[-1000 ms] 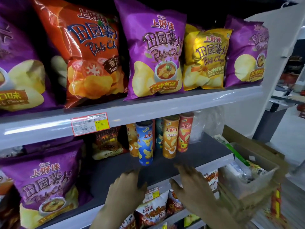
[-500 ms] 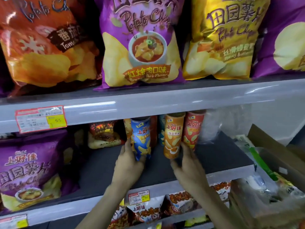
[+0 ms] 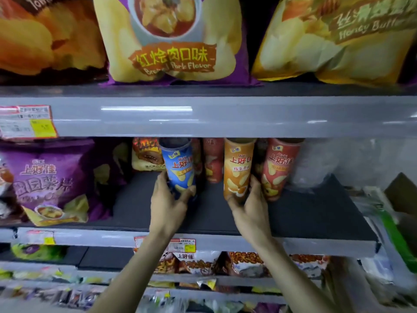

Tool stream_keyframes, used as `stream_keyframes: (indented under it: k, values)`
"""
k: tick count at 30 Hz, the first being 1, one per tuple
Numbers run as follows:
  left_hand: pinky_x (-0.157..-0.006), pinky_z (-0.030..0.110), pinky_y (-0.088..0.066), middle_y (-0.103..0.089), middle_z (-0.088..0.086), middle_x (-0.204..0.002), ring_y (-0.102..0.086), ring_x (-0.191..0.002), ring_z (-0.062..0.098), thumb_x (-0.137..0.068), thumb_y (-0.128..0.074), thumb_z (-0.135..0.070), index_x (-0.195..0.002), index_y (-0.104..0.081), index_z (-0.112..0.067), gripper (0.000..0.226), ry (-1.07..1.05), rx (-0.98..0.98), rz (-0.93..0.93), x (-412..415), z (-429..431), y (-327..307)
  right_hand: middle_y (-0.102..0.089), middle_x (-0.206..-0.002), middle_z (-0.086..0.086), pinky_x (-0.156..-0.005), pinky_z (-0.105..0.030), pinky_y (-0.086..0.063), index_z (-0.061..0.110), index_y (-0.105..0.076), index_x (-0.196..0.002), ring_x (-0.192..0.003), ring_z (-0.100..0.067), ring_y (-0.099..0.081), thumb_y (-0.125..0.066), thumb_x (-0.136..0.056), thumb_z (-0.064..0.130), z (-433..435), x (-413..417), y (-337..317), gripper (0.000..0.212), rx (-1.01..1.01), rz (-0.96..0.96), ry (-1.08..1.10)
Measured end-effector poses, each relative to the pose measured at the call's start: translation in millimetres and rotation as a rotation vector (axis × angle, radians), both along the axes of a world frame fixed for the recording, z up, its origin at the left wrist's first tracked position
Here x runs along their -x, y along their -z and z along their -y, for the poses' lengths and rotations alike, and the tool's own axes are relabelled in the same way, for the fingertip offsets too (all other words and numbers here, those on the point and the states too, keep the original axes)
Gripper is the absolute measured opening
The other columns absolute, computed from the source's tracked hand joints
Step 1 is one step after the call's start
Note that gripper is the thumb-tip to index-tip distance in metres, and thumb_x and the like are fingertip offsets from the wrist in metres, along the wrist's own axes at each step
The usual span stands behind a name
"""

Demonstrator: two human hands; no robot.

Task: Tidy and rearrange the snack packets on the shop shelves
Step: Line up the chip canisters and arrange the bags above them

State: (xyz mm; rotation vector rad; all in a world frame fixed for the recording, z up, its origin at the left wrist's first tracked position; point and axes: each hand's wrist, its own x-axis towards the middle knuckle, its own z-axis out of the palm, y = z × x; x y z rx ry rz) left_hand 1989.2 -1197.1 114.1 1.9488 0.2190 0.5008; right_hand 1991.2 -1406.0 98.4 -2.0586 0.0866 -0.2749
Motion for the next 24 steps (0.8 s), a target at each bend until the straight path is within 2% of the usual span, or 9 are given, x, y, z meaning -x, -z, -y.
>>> stream_keyframes:
  k: [2, 4, 9, 13, 17, 24]
  values:
    - [-0.086, 0.039, -0.061, -0.071, -0.006, -0.115, -0.070, -0.095, 0.003, -0.082, -0.090, -0.030, -0.122, -0.053, -0.039, 0.055, -0.034, 0.007, 0.021, 6, -14, 1, -0.055, -0.143, -0.003, -0.103, -0.035, -0.047, 0.020, -0.040, -0.152, -0.130, -0.023, -0.054, -0.078, -0.089, 0.032, -3, -5, 1, 0.075, 0.022, 0.019, 0.027]
    - [-0.087, 0.039, -0.062, -0.072, -0.006, -0.116, -0.070, -0.096, 0.003, -0.081, -0.090, -0.032, -0.127, -0.055, -0.036, 0.059, -0.047, 0.007, 0.031, 10, -32, 3, -0.053, -0.138, -0.006, -0.095, -0.028, -0.042, 0.016, -0.045, -0.148, -0.125, -0.025, -0.055, -0.080, -0.087, 0.029, -9, -7, 0, 0.071, 0.039, 0.014, 0.036]
    - [-0.088, 0.042, -0.062, -0.070, -0.004, -0.122, -0.070, -0.100, 0.008, -0.082, -0.089, -0.040, -0.142, -0.051, -0.030, 0.071, -0.081, -0.019, 0.065, 12, -63, 13, -0.063, -0.127, 0.000, -0.094, -0.038, -0.053, 0.021, -0.050, -0.141, -0.116, -0.020, -0.063, -0.082, -0.084, 0.031, -34, -5, 3, 0.066, -0.001, -0.006, 0.010]
    - [-0.093, 0.048, -0.058, -0.063, -0.007, -0.127, -0.066, -0.111, 0.016, -0.086, -0.082, -0.050, -0.144, -0.048, -0.029, 0.071, -0.108, -0.081, 0.084, 12, -65, 22, -0.069, -0.124, 0.005, -0.088, -0.031, -0.054, 0.024, -0.052, -0.137, -0.109, -0.013, -0.067, -0.081, -0.084, 0.029, -62, -4, 0, 0.061, -0.047, -0.006, -0.028]
    - [-0.092, 0.044, -0.055, -0.059, -0.007, -0.132, -0.062, -0.119, 0.020, -0.090, -0.072, -0.059, -0.147, -0.044, -0.028, 0.071, -0.162, -0.180, 0.065, 17, -60, 22, -0.069, -0.120, 0.005, -0.089, -0.033, -0.057, 0.027, -0.054, -0.132, -0.107, -0.013, -0.068, -0.082, -0.079, 0.029, -88, -7, 1, 0.060, -0.016, 0.010, -0.018]
    - [-0.092, 0.037, -0.047, -0.056, -0.003, -0.139, -0.056, -0.126, 0.019, -0.094, -0.066, -0.062, -0.152, -0.039, -0.025, 0.074, -0.176, -0.232, 0.055, 15, -59, 23, -0.071, -0.116, 0.009, -0.085, -0.038, -0.061, 0.030, -0.055, -0.126, -0.101, -0.009, -0.071, -0.084, -0.065, 0.052, -111, -20, 8, 0.071, -0.023, 0.026, -0.025]
